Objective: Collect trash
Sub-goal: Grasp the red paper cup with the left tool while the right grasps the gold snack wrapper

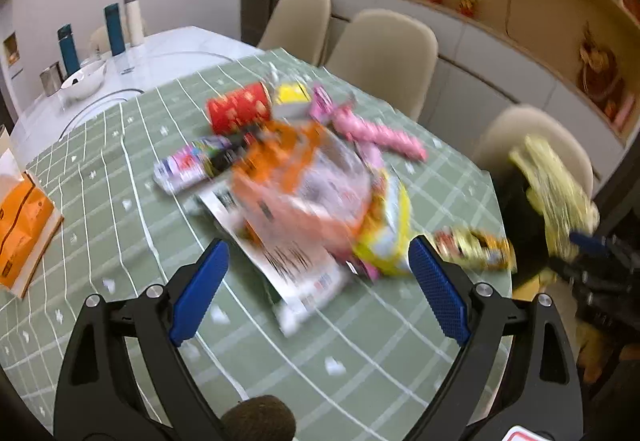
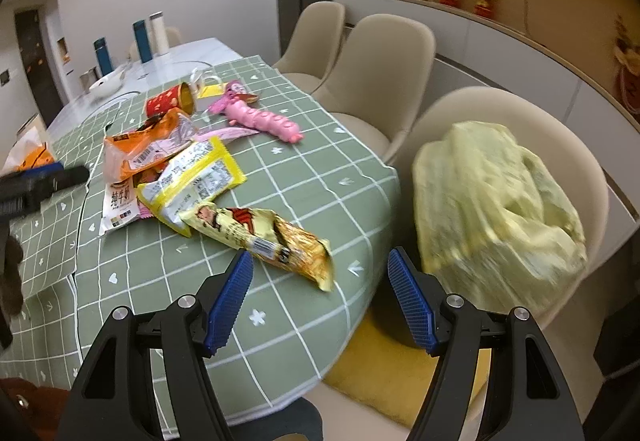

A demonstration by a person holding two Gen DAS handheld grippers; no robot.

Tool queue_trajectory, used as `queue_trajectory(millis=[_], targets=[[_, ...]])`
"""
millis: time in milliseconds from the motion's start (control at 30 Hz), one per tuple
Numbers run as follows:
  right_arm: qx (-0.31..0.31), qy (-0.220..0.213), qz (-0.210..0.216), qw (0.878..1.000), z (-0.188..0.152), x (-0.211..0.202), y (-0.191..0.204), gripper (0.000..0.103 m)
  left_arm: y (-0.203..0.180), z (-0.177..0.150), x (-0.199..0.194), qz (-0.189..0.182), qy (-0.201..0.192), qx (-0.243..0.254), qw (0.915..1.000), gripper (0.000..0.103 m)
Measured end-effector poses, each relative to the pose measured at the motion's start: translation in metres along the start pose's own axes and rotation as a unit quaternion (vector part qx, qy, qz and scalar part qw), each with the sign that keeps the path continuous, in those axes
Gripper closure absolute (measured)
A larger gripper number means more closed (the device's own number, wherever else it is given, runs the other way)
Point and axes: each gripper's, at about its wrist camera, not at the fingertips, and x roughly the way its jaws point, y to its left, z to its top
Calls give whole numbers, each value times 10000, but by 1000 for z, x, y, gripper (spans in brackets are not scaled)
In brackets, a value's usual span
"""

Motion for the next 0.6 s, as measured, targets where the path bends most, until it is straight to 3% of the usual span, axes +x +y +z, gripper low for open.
queue_trajectory(millis=[100, 433, 533, 600], targets=[[-51, 47, 64, 10000, 4, 11, 5, 37, 29, 26, 14, -226, -196, -174, 9994, 9], [-155, 271, 31, 9995, 4, 32, 5, 37, 95, 123, 121, 89, 47, 308, 9995, 9], [-102, 383, -58, 9992, 3, 40, 1, 37, 99, 142, 149, 230, 213, -13, 9995, 12], [-52, 452, -117, 9989, 2, 45, -1, 37, 93, 149, 158, 514, 204, -237, 9982, 12]])
